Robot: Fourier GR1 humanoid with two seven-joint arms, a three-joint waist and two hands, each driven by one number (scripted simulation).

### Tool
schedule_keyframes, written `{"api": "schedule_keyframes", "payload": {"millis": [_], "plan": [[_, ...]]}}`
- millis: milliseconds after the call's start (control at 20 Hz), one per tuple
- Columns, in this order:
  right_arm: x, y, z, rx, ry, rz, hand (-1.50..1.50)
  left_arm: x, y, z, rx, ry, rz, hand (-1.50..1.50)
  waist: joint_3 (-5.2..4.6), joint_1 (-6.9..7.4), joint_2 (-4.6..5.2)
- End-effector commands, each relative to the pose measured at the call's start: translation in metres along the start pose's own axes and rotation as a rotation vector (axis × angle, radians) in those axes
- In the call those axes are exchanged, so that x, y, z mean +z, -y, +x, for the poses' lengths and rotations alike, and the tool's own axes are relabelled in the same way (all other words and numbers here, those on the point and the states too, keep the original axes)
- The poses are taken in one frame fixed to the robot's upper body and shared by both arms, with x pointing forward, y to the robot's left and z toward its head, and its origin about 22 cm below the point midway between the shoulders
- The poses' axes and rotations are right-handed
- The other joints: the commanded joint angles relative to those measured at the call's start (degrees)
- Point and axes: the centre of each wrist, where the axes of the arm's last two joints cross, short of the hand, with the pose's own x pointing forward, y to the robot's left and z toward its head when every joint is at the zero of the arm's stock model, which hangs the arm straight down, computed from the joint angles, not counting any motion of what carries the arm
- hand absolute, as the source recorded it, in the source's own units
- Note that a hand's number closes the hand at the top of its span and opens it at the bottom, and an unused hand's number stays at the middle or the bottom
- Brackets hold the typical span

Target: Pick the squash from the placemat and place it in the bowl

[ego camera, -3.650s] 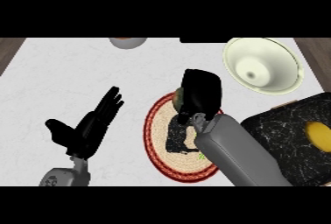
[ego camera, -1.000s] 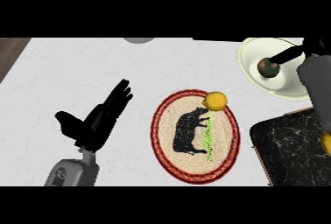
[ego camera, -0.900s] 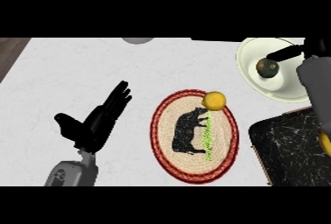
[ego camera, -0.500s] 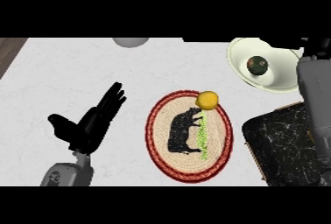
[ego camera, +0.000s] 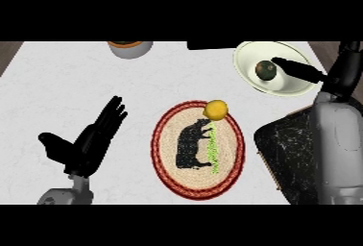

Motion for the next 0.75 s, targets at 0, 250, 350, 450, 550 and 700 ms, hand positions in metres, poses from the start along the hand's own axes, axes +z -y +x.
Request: {"api": "schedule_keyframes", "payload": {"millis": [0,250,350,450,550,700], "plan": [[0.049,0.005,0.007,-0.068,0.065,0.012,-1.50,0.007,-0.002,-0.003,0.003,-0.022,0.031,0.00,-0.03,-1.19,-0.64],[0.107,0.042,-0.004,-0.034,0.079,0.075,1.50,0.010,-0.014,-0.005,0.000,-0.016,0.061,0.00,-0.08,-2.69,-0.77],[0.134,0.054,-0.007,-0.022,0.059,0.106,1.50,0.008,-0.014,-0.002,-0.007,-0.010,0.070,0.00,-0.05,-3.11,-0.67],[0.162,0.062,-0.010,-0.042,0.015,0.128,1.50,0.003,-0.005,0.000,0.012,-0.005,0.057,0.00,0.05,-3.85,-0.75],[0.193,0.076,-0.009,-0.028,-0.009,0.156,1.50,0.008,-0.013,-0.003,-0.001,-0.008,0.077,0.00,0.00,-3.78,-0.48],[0.252,0.082,-0.011,-0.038,-0.098,0.259,1.50,0.009,-0.017,0.000,-0.004,0.009,0.072,0.00,0.10,-3.02,0.00]]}}
